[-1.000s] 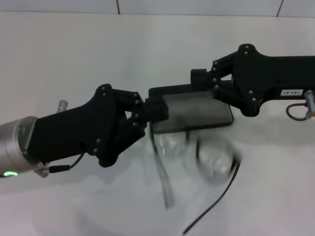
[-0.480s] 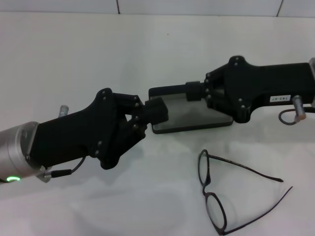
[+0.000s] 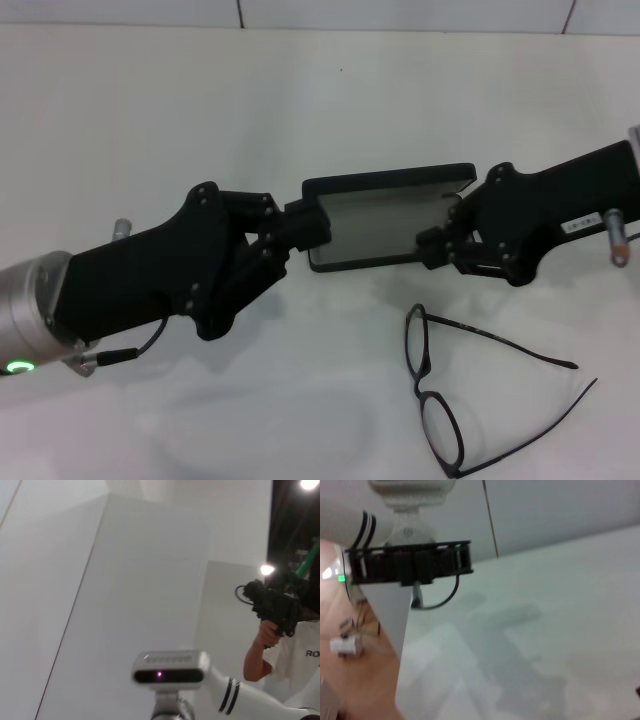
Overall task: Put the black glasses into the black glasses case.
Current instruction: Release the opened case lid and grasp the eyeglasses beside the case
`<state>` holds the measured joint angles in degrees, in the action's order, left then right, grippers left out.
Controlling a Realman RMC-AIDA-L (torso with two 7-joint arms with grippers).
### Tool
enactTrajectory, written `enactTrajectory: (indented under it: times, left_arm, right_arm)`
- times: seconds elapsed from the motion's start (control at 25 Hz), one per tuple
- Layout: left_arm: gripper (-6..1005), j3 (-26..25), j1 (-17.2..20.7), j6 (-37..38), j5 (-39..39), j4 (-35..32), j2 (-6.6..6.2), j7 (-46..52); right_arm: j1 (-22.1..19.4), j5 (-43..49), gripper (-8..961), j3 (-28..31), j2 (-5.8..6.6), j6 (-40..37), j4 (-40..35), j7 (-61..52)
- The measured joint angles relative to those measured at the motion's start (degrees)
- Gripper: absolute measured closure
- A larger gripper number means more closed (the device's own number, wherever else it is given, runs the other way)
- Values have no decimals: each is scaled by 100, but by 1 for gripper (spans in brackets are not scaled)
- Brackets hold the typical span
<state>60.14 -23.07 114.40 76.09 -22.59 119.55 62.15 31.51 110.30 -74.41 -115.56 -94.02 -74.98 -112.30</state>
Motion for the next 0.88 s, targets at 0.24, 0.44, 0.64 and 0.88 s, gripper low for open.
enactTrajectory:
  times: [0.24,0.44,0.64,0.88]
  left_arm:
    - [953,-2,34,-417,290,-414,-37,1276]
    - [942,13,226,-916,717,-1491,-8,2766]
    - [929,45,234,-1214,1444,-2405,11,3906]
    - [928,47,254,-1214,1773,-2993,8,4367]
  right_arm:
    - [199,526,891,-14,8,-628,-680,-1041]
    - [408,1347,738,-37,-1,-1064,-844,-1628]
    - [244,1732,613,-175,-8,-1176,-908,-1606]
    - [-166,1642,616,1,-19,-1101,-1064,-1306]
